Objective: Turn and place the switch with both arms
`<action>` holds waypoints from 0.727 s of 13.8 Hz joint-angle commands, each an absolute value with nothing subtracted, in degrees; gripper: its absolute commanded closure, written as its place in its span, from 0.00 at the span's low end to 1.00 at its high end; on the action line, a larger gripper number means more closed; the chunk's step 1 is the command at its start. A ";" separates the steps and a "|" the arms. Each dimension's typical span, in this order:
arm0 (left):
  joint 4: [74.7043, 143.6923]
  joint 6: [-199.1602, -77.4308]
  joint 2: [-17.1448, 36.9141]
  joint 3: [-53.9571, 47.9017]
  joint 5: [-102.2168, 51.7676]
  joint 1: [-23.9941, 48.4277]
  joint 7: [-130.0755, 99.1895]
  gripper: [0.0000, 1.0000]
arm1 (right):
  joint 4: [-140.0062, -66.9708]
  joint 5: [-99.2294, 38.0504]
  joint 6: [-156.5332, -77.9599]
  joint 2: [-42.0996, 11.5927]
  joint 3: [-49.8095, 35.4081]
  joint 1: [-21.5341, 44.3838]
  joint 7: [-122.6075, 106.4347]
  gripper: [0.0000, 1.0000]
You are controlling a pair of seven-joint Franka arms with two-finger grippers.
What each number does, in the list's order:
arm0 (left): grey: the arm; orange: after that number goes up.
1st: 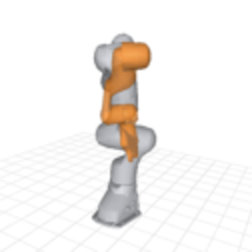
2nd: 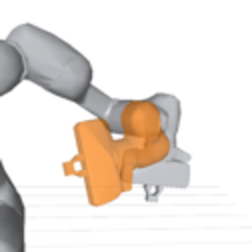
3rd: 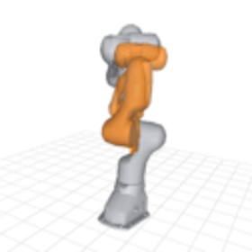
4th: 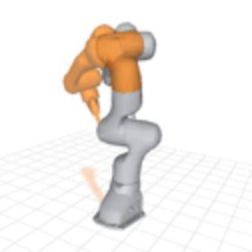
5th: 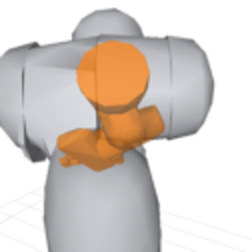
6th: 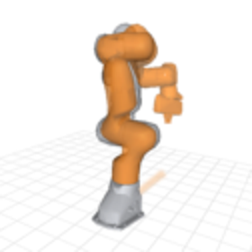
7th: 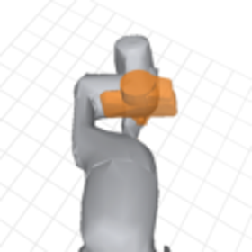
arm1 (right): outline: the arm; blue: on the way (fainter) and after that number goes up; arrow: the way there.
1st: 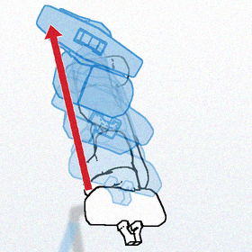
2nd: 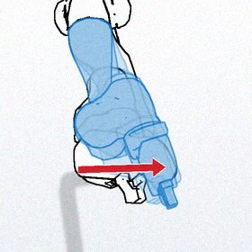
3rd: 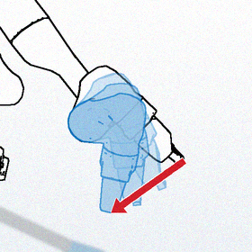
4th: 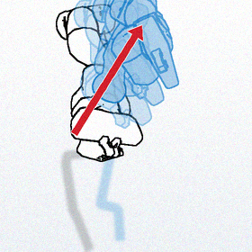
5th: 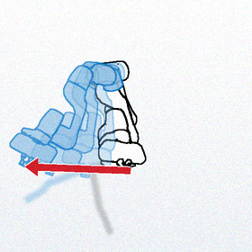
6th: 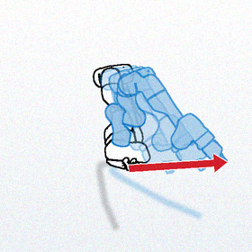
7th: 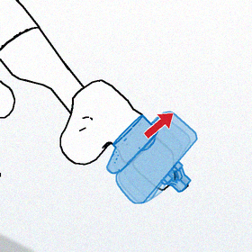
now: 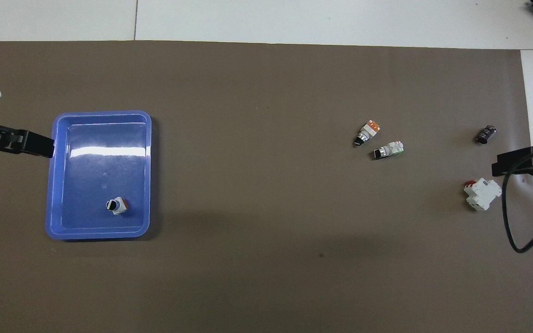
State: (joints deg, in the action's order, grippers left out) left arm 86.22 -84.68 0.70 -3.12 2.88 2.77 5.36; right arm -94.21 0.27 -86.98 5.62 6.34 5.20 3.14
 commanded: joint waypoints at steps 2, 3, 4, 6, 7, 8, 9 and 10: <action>90.18 -83.40 -2.90 -1.06 2.37 3.34 5.53 0.00 | -94.92 -0.35 -86.92 6.94 6.15 5.36 4.66 0.00; 90.26 -84.28 -2.81 -1.05 2.20 3.25 5.54 0.00 | -94.92 -0.35 -86.84 6.94 6.15 5.36 4.66 0.00; 90.26 -85.24 -2.81 -1.05 0.54 2.99 5.28 0.00 | -94.75 -0.26 -86.92 6.86 6.15 5.36 4.75 0.00; 89.83 -84.64 -2.64 -0.97 -0.87 2.81 5.19 0.00 | -92.74 -0.18 -85.44 5.37 6.15 5.36 4.66 0.00; 90.09 -84.55 -2.81 -0.97 -0.79 2.73 5.45 0.00 | -92.20 -0.18 -84.99 4.93 6.15 5.36 4.66 0.00; 90.09 -84.55 -2.90 -0.97 -0.79 2.38 5.45 0.00 | -92.37 0.09 -85.51 4.92 6.15 5.27 4.57 0.00; 90.09 -84.72 -2.81 -0.97 -0.88 2.20 5.45 0.00 | -92.46 0.44 -85.69 5.01 6.15 5.27 4.40 0.00; 90.09 -84.64 -2.81 -0.97 -0.88 2.11 5.36 0.00 | -92.72 0.44 -85.61 5.18 6.15 5.36 4.57 0.00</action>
State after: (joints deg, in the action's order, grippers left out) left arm 88.18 -83.70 -1.28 -1.27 0.01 2.54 5.32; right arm -93.66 0.28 -86.58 5.62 6.26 5.22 3.14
